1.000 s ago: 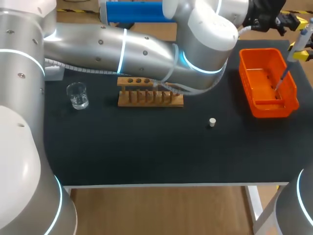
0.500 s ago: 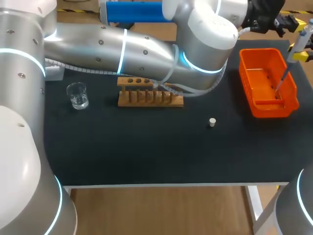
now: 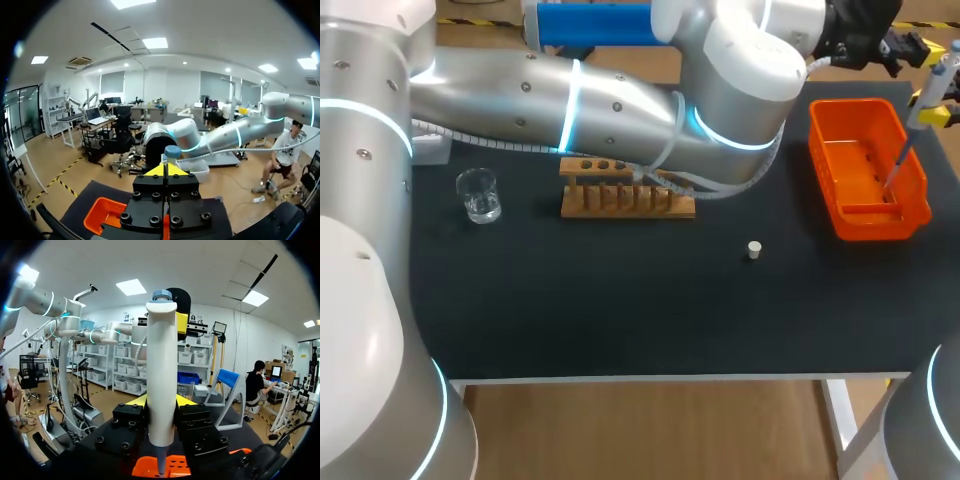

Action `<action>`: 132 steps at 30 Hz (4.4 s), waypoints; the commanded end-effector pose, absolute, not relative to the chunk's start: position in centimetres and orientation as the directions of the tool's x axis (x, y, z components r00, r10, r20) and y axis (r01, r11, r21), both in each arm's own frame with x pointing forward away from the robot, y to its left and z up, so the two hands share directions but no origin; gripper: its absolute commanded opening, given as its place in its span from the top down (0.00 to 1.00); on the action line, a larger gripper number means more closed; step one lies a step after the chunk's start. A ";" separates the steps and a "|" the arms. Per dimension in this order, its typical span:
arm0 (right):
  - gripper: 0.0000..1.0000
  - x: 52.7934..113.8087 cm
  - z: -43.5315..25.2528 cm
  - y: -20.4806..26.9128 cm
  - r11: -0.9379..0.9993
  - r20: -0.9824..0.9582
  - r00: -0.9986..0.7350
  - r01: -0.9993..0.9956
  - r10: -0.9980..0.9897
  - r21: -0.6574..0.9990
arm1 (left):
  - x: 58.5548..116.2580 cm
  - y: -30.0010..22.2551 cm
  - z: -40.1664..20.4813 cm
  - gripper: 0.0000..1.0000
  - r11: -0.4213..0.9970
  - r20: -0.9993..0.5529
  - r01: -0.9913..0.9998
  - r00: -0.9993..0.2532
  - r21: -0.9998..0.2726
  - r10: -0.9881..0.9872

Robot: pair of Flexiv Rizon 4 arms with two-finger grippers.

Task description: Invert the test tube, pick up the pipette, mount the tip to pipette, aspirate from beaker and dispense into the tube, eject the tip, return the pipette, and cap with the stopper.

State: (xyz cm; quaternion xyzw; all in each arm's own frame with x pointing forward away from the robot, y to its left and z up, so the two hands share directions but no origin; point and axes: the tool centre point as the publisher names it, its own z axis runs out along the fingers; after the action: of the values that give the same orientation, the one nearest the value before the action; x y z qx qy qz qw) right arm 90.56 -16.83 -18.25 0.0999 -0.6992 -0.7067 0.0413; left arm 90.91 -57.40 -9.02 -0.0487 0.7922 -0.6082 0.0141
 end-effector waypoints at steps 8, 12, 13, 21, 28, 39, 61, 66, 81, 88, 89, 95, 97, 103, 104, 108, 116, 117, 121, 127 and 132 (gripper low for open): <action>1.00 90.7 -17.7 -16.8 -0.017 -0.084 -0.976 -0.082 -0.202 0.996 | 91.1 -57.6 -10.6 1.00 0.144 0.046 -0.060 -0.994 -0.988 -0.097; 1.00 90.7 -17.7 -16.8 -0.017 -0.084 -0.976 -0.082 -0.202 0.996 | 91.1 -57.6 -10.7 1.00 0.143 0.050 -0.064 -0.994 -0.988 -0.096; 1.00 90.7 -17.7 -16.8 -0.017 -0.084 -0.976 -0.082 -0.202 0.996 | 91.1 -57.6 -10.7 1.00 0.143 0.050 -0.064 -0.994 -0.988 -0.096; 1.00 90.7 -17.7 -16.8 -0.017 -0.084 -0.976 -0.082 -0.202 0.996 | 91.1 -57.6 -10.8 1.00 0.142 0.045 -0.058 -0.994 -0.988 -0.097; 1.00 90.7 -17.7 -16.8 -0.017 -0.084 -0.976 -0.082 -0.202 0.996 | 91.1 -57.6 -10.8 1.00 0.143 0.036 -0.050 -0.995 -0.989 -0.094; 1.00 90.7 -17.7 -16.8 -0.017 -0.084 -0.976 -0.082 -0.202 0.996 | 91.2 -58.4 -11.0 1.00 0.153 0.034 -0.044 -0.997 -0.987 -0.074; 1.00 90.7 -17.7 -16.8 -0.017 -0.084 -0.976 -0.082 -0.202 0.996 | 91.2 -57.4 -9.2 1.00 0.154 0.016 -0.032 -0.995 -0.987 -0.103; 1.00 90.7 -17.7 -16.8 -0.017 -0.084 -0.976 -0.082 -0.202 0.996 | 91.4 -56.7 -7.5 1.00 0.171 -0.009 -0.010 -0.994 -0.985 -0.110; 1.00 90.7 -17.7 -16.8 -0.017 -0.084 -0.976 -0.082 -0.202 0.996 | 92.4 -53.3 -3.1 0.00 0.284 -0.043 0.013 -0.994 -0.959 -0.101; 1.00 90.7 -17.7 -16.8 -0.017 -0.084 -0.976 -0.082 -0.202 0.996 | 92.9 -52.0 -2.5 0.00 0.326 -0.019 0.013 -1.000 -0.945 -0.014; 1.00 90.7 -17.7 -16.8 -0.017 -0.084 -0.976 -0.082 -0.202 0.996 | 92.9 -51.8 -2.5 0.00 0.328 -0.017 0.015 -1.000 -0.945 -0.003; 1.00 90.7 -17.7 -16.8 -0.017 -0.084 -0.976 -0.082 -0.202 0.996 | 92.5 -50.2 -3.5 0.00 0.297 0.002 0.005 -1.000 -0.955 0.023; 1.00 90.7 -17.7 -16.8 -0.017 -0.084 -0.976 -0.082 -0.202 0.996 | 92.1 -49.7 -3.9 0.00 0.299 0.011 -0.002 -1.000 -0.954 0.028; 1.00 90.7 -17.7 -16.8 -0.017 -0.084 -0.976 -0.082 -0.202 0.996 | 90.6 -47.3 -5.2 0.00 0.280 0.032 -0.038 -0.999 -0.959 -0.025; 1.00 90.7 -17.7 -16.8 -0.017 -0.084 -0.976 -0.082 -0.202 0.996 | 90.3 -46.9 -5.4 0.00 0.282 0.036 -0.045 -0.999 -0.958 -0.037; 1.00 90.7 -17.7 -16.8 -0.017 -0.084 -0.976 -0.082 -0.202 0.996 | 88.8 -45.2 -6.3 0.00 0.261 0.042 -0.058 -0.997 -0.963 -0.067; 1.00 90.7 -17.7 -16.8 -0.017 -0.084 -0.976 -0.082 -0.202 0.996 | 86.5 -42.6 -7.4 0.00 0.228 0.073 -0.102 -0.989 -0.968 -0.128; 1.00 90.7 -17.7 -16.8 -0.017 -0.084 -0.976 -0.082 -0.202 0.996 | 86.3 -42.7 -7.4 0.00 0.220 0.084 -0.112 -0.988 -0.969 -0.131; 1.00 90.7 -17.7 -16.8 -0.017 -0.084 -0.976 -0.082 -0.202 0.996 | 86.3 -42.7 -7.4 0.00 0.220 0.084 -0.112 -0.988 -0.969 -0.131; 1.00 90.7 -17.7 -16.8 -0.017 -0.084 -0.976 -0.082 -0.202 0.996 | 86.3 -42.7 -7.4 0.00 0.220 0.084 -0.112 -0.988 -0.969 -0.131; 1.00 90.7 -17.7 -16.8 -0.017 -0.084 -0.976 -0.082 -0.202 0.996 | 86.3 -42.7 -7.4 0.00 0.220 0.084 -0.112 -0.988 -0.969 -0.131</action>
State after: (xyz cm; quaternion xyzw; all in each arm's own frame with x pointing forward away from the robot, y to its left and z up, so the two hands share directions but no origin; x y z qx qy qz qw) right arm 90.61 -16.81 -17.79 0.1007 -0.6985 -0.7072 0.0418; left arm 86.24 -42.60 -7.22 -0.0786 0.7847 -0.6148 0.0079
